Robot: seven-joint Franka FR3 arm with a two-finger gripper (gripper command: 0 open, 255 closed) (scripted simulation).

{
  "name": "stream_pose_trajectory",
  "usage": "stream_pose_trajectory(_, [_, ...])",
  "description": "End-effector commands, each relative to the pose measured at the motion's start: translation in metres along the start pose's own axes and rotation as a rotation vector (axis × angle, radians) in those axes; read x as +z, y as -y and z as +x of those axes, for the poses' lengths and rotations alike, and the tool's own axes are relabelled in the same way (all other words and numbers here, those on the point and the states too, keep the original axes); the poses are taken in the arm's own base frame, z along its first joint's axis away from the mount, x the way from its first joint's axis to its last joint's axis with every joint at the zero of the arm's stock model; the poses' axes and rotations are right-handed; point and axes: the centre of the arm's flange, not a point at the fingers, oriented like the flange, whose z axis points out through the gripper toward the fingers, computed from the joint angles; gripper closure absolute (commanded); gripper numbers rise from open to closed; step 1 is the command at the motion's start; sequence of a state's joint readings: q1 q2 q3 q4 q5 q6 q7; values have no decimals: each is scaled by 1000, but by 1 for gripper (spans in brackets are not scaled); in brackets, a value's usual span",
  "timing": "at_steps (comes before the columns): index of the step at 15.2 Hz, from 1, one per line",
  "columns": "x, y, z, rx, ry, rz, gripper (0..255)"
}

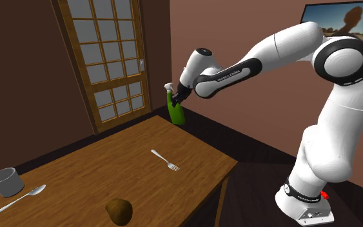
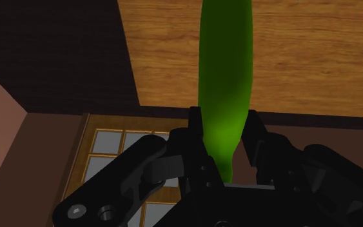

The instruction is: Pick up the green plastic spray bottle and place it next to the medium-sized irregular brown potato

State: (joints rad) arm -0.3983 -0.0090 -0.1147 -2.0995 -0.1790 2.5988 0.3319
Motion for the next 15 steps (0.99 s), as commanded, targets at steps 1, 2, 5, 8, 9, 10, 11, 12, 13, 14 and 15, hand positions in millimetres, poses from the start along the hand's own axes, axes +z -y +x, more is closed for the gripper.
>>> stream_pose_trajectory(1, [-10, 0, 5, 0, 0, 0, 255])
stream_pose_trajectory(2, [-14, 0, 8, 0, 0, 0, 255])
stream_pose_trajectory(5, [-28, 0, 16, 0, 0, 0, 255])
stream_pose_trajectory(8, [-42, 0, 24, 0, 0, 0, 255])
stream_pose_trajectory(9, [-46, 0, 26, 0, 0, 0, 255])
stream_pose_trajectory(10, [-51, 1, 29, 0, 0, 0, 255])
stream_pose_trajectory(11, [-55, 1, 32, 0, 0, 0, 255])
stream_pose_trajectory(12, [-60, 1, 34, 0, 0, 0, 255])
stream_pose_trajectory(13, [-65, 1, 37, 0, 0, 0, 255])
stream_pose_trajectory(14, [-69, 1, 40, 0, 0, 0, 255])
stream_pose_trajectory(15, [-74, 1, 42, 0, 0, 0, 255])
